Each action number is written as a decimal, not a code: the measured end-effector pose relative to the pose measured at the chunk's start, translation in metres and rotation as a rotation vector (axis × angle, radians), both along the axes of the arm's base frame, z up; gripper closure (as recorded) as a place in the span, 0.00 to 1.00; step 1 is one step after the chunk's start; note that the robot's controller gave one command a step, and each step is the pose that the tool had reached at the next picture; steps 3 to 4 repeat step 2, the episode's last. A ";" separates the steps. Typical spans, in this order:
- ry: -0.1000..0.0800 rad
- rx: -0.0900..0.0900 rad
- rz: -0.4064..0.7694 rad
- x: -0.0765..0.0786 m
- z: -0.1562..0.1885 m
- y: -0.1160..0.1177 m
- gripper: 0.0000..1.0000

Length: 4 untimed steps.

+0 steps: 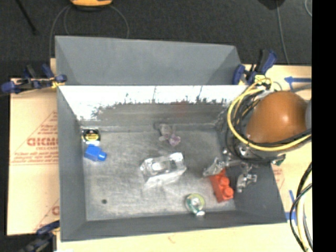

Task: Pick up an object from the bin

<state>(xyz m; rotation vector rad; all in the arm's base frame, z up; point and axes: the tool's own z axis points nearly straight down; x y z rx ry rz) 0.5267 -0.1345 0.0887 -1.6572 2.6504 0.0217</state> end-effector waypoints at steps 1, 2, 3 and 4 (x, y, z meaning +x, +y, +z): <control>-0.001 -0.012 -0.004 0.000 0.000 -0.007 1.00; -0.005 -0.023 0.016 0.011 0.128 -0.006 1.00; -0.005 -0.023 0.016 0.011 0.128 -0.006 1.00; -0.005 -0.023 0.016 0.011 0.128 -0.006 1.00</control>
Offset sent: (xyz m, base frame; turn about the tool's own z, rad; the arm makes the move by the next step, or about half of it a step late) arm 0.0000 0.0000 0.0000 0.0000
